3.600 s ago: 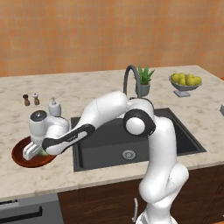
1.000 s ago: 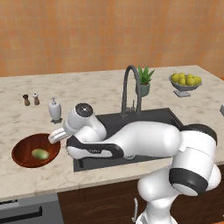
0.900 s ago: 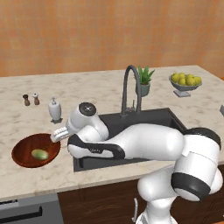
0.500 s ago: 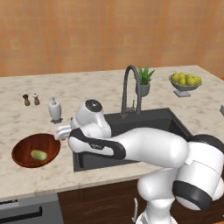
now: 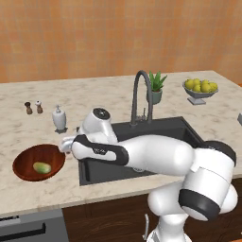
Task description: Pick the cucumber from the sink and place it in the bowl. Then pick the bowl and place it in the microwave. Then close the microwave door and press the start button.
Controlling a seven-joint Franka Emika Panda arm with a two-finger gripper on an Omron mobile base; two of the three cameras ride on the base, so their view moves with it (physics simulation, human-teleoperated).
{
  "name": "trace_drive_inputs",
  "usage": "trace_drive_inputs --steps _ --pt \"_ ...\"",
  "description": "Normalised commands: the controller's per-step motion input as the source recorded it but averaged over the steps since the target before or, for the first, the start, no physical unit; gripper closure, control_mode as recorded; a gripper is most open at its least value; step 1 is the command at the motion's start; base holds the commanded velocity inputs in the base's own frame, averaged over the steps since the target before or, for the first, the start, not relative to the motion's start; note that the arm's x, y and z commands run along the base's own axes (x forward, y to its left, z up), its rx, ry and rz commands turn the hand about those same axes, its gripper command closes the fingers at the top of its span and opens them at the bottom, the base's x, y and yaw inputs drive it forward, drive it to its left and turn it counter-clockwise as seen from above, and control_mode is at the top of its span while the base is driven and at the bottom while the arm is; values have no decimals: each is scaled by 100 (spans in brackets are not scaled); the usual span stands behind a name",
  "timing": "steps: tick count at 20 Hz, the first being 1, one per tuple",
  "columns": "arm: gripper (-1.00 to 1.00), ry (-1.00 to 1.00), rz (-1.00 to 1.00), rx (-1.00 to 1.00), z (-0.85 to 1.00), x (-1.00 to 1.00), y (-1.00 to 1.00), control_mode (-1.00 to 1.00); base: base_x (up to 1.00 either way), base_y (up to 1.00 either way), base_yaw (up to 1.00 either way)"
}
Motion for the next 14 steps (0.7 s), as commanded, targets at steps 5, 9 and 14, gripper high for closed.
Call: trace_drive_inputs --steps 5,9,14 --pt "-100 2 -1 -1 -14 1 35 -100 0 0 0" --pt "-100 4 0 0 -19 13 14 -100 0 0 0" --pt "-100 5 0 0 -33 28 5 -100 0 0 0"
